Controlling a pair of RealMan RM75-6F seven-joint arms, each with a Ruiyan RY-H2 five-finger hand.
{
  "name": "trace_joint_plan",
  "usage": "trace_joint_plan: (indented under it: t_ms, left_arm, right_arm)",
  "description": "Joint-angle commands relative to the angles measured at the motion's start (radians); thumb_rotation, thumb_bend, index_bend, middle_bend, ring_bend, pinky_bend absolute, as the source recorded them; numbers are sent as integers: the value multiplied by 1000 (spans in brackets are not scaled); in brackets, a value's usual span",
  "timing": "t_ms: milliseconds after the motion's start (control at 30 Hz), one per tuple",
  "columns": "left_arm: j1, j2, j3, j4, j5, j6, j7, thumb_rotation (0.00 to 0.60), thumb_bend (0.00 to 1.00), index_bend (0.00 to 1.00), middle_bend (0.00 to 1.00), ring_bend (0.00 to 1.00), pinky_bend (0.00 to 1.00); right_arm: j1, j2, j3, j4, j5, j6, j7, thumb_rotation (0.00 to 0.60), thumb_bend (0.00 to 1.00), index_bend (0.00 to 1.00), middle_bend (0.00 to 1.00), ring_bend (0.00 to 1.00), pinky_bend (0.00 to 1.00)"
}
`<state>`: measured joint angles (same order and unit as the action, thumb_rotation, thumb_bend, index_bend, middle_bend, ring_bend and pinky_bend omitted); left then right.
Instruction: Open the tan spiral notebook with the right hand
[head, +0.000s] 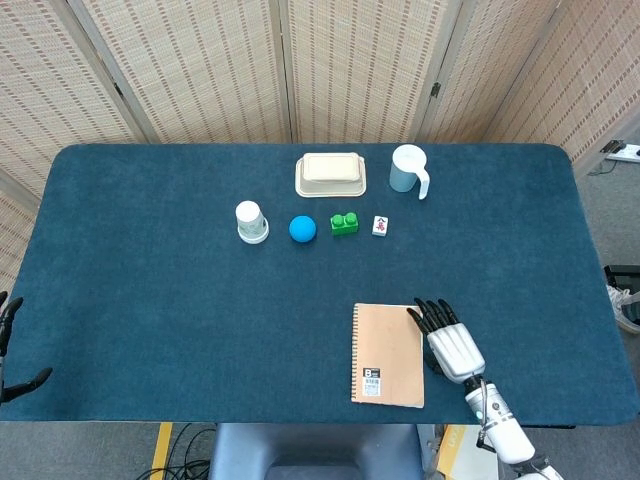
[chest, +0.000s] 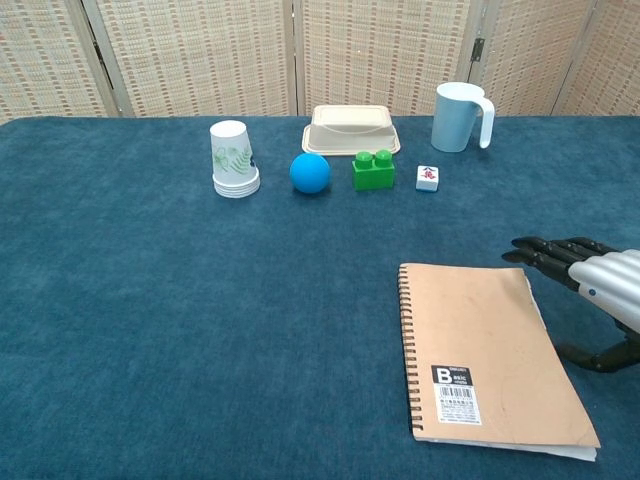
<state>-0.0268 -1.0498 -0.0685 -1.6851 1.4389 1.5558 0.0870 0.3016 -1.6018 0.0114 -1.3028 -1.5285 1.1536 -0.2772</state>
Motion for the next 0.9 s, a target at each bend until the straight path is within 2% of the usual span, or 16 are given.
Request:
trace_joint_plan:
  t_ms: [33,600,900]
  left_arm:
    - [0,0,-1,1,0,0,-2,600,22,53,3,89,135]
    - [3,-9,-10,1,-17,6,27,600,22,53,3,89,135]
    - [4,-8,-15,1,-24,8,24,600,22,53,3,88,135]
  right_arm:
    - [2,-2,0,-1,4,2,-3,600,367,0,0,0,0]
    - [41,-20,3,12,13,-19,43,600,367,0,0,0,0]
    - [42,0,2,-28,-46,65,83,600,367,0,0,0,0]
